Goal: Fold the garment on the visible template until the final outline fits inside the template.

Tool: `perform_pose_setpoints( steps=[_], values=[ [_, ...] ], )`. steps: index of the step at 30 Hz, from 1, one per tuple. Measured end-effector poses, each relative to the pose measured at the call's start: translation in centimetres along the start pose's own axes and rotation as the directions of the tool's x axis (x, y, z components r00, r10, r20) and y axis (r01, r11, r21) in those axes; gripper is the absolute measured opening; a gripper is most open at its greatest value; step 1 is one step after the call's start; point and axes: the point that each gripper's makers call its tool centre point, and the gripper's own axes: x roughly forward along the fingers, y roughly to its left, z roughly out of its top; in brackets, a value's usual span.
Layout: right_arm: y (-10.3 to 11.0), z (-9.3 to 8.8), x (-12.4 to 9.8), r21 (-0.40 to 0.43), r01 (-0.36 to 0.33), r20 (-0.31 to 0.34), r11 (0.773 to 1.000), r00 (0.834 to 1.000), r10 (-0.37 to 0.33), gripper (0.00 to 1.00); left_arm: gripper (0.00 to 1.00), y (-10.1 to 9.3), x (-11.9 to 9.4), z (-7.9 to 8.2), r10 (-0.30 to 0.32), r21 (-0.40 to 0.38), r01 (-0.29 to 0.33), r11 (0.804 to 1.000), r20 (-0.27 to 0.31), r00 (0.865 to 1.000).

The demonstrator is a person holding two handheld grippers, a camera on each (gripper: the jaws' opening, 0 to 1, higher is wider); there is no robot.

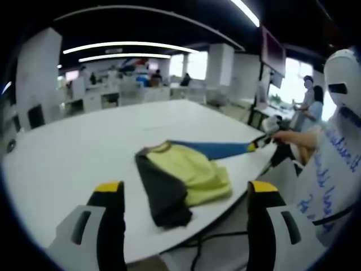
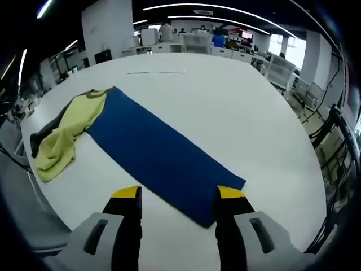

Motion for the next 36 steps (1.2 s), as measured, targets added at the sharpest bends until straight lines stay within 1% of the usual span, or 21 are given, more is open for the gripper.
perform_pose_setpoints(
  steps=[3,7,15,17,18,21,22,24,28,31,33,34,36],
  values=[
    [0.9,0.4,-0.1,-0.003,-0.026,0.014,1.000,1.000,0.026,0.56,0.86,0.0,-0.1,0.0,0.000,0.000,0.000,1.000,0.001,1.000],
    [2.6,0.9,-0.3,-0.021,-0.057,0.020,0.998,0.998,0.058,0.66,0.86,0.0,-0.1,0.0,-0.002,0.002,0.002,1.000,0.000,1.000],
    [5.6,2.1,-1.2,-0.068,-0.100,0.033,0.993,0.994,0.102,0.73,0.86,0.1,-0.1,0.0,-0.007,0.003,0.007,1.000,0.002,1.000],
    [6.7,2.9,-1.5,-0.077,-0.132,0.054,0.988,0.989,0.136,0.76,0.86,0.2,-0.2,0.0,-0.006,0.000,0.006,1.000,0.004,1.000],
    [8.0,3.5,-2.1,-0.075,-0.151,0.072,0.986,0.985,0.157,0.80,0.86,0.2,-0.2,-0.1,-0.005,-0.001,0.005,1.000,0.004,1.000],
    [9.5,4.4,-2.9,-0.088,-0.156,0.092,0.984,0.982,0.164,0.88,0.87,0.3,-0.2,-0.2,-0.002,-0.005,0.002,1.000,0.001,1.000],
    [10.1,4.8,-3.3,-0.100,-0.155,0.098,0.983,0.981,0.165,0.88,0.86,0.3,-0.2,-0.3,-0.003,-0.006,0.003,1.000,0.001,1.000],
    [10.6,5.1,-3.6,-0.106,-0.158,0.098,0.982,0.981,0.168,0.90,0.87,0.4,-0.3,-0.3,-0.002,-0.007,0.002,1.000,0.002,1.000],
    [12.5,5.6,-4.4,-0.132,-0.198,0.082,0.971,0.974,0.210,0.94,0.87,0.4,-0.3,-0.4,-0.002,-0.009,0.002,1.000,0.004,1.000],
    [13.8,6.4,-5.0,-0.173,-0.209,0.088,0.963,0.970,0.226,0.97,0.87,0.4,-0.3,-0.4,-0.004,-0.010,0.004,1.000,0.003,1.000],
    [14.8,7.1,-5.4,-0.188,-0.229,0.102,0.955,0.963,0.251,1.00,0.87,0.4,-0.2,-0.5,-0.008,-0.010,0.008,1.000,0.002,1.000],
    [15.3,7.6,-5.6,-0.193,-0.244,0.115,0.950,0.956,0.269,1.00,0.87,0.4,-0.2,-0.5,-0.009,-0.011,0.009,1.000,0.001,1.000],
    [16.0,8.4,-6.1,-0.197,-0.255,0.129,0.946,0.950,0.283,1.00,0.87,0.5,-0.2,-0.5,-0.009,-0.010,0.009,1.000,0.003,1.000]
  ],
)
